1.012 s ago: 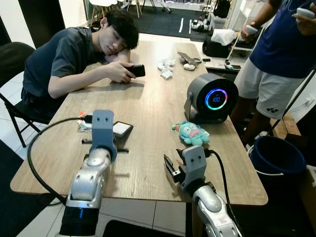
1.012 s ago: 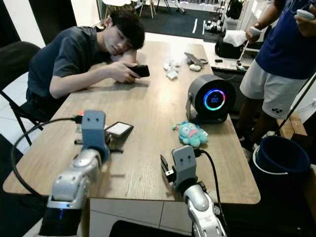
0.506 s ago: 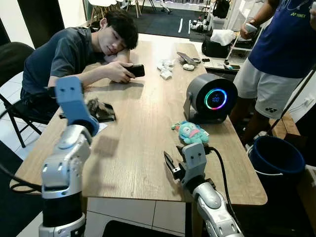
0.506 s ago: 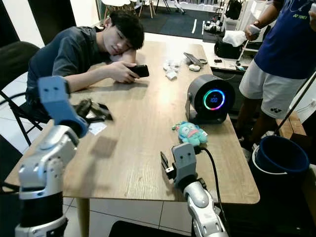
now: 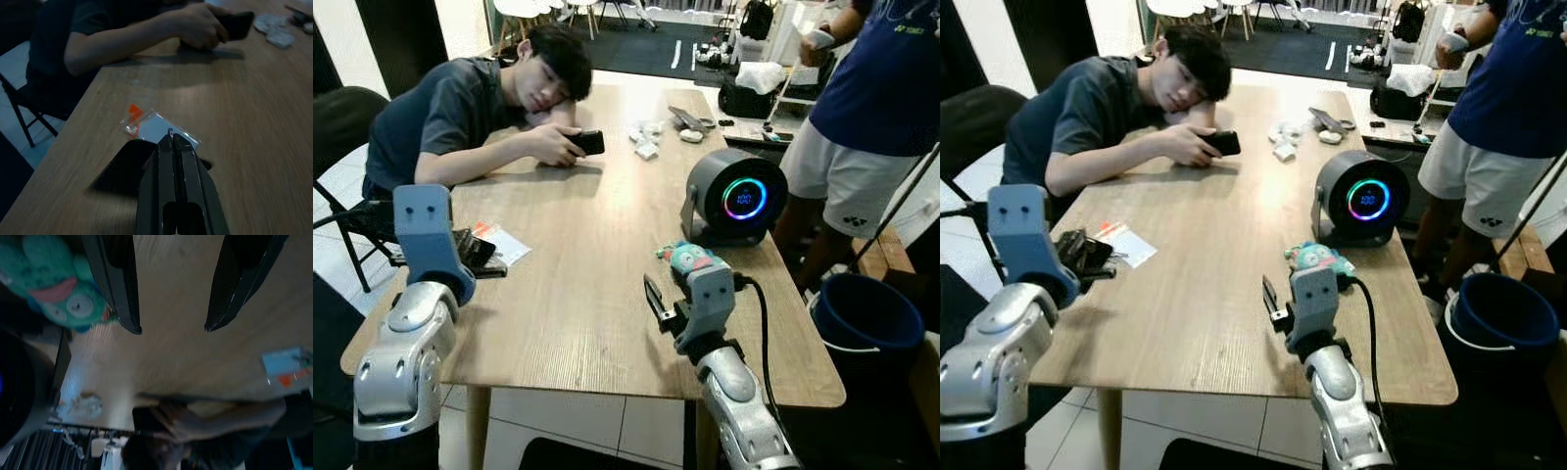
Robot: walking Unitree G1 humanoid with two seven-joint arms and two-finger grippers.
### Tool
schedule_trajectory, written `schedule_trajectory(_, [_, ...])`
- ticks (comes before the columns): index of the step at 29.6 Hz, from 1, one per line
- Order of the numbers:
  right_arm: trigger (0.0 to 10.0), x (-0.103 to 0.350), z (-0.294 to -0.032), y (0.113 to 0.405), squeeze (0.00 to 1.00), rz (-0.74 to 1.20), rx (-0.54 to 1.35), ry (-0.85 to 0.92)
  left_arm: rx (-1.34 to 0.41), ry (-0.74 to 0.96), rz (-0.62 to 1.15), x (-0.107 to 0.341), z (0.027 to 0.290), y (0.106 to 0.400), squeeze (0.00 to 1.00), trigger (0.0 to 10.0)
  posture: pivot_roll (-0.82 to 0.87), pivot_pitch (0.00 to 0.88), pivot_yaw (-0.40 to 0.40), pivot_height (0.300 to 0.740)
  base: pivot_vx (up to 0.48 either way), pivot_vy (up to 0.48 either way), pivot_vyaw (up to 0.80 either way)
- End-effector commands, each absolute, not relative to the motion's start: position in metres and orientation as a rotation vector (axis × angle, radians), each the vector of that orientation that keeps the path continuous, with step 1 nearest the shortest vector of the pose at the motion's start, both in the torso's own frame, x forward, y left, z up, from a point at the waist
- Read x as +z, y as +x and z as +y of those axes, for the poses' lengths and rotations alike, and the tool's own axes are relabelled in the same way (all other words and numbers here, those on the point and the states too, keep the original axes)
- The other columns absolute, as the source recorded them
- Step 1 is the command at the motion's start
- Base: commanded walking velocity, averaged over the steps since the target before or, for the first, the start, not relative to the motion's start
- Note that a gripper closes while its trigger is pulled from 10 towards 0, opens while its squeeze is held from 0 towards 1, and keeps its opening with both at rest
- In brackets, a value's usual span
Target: Hang keys on a hook
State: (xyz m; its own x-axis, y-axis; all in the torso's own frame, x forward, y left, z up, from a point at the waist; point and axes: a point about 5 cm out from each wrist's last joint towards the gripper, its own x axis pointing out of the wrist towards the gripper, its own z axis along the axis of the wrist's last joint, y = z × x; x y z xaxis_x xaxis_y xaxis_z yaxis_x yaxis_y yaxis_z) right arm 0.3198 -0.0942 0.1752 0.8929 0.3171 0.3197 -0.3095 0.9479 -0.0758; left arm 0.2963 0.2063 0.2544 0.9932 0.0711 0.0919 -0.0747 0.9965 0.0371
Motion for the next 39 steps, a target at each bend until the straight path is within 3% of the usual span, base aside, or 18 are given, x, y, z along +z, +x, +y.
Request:
schedule_trajectory(1, [10.0, 0.174, -0.098, 0.319, 0.0, -0.329, 0.307, -0.009, 0.05, 0.1, -0.121, 0.259, 0.204, 0.291, 0.0, 10.0, 0.14, 0.13, -0.001, 0.74, 0.0, 0.0, 0.0])
schedule_trajectory(13, [10.0, 0.158, -0.099, 0.313, 0.0, -0.265, 0.248, 0.029, 0.108, 0.03, -0.106, 0.24, 0.198, 0.29, 0.0, 10.0, 0.12, 0.116, 0.009, 0.74, 0.0, 0.0, 0.0])
schedule_trajectory(27, [10.0, 0.153, -0.1, 0.309, 0.0, -0.275, 0.203, -0.031, 0.136, 0.07, -0.092, 0.226, 0.191, 0.29, 0.0, 10.0, 0.12, 0.112, 0.016, 0.74, 0.0, 0.0, 0.0])
schedule_trajectory(32, [10.0, 0.156, -0.11, 0.311, 0.0, -0.274, 0.156, -0.056, 0.187, 0.101, -0.058, 0.219, 0.204, 0.29, 0.0, 10.0, 0.12, 0.114, 0.007, 0.74, 0.0, 0.0, 0.0])
schedule_trajectory(39, [10.0, 0.154, -0.124, 0.311, 0.0, -0.278, 0.108, -0.095, 0.17, 0.11, -0.034, 0.205, 0.198, 0.288, 0.0, 10.0, 0.12, 0.082, 0.006, 0.74, 0.0, 0.0, 0.0])
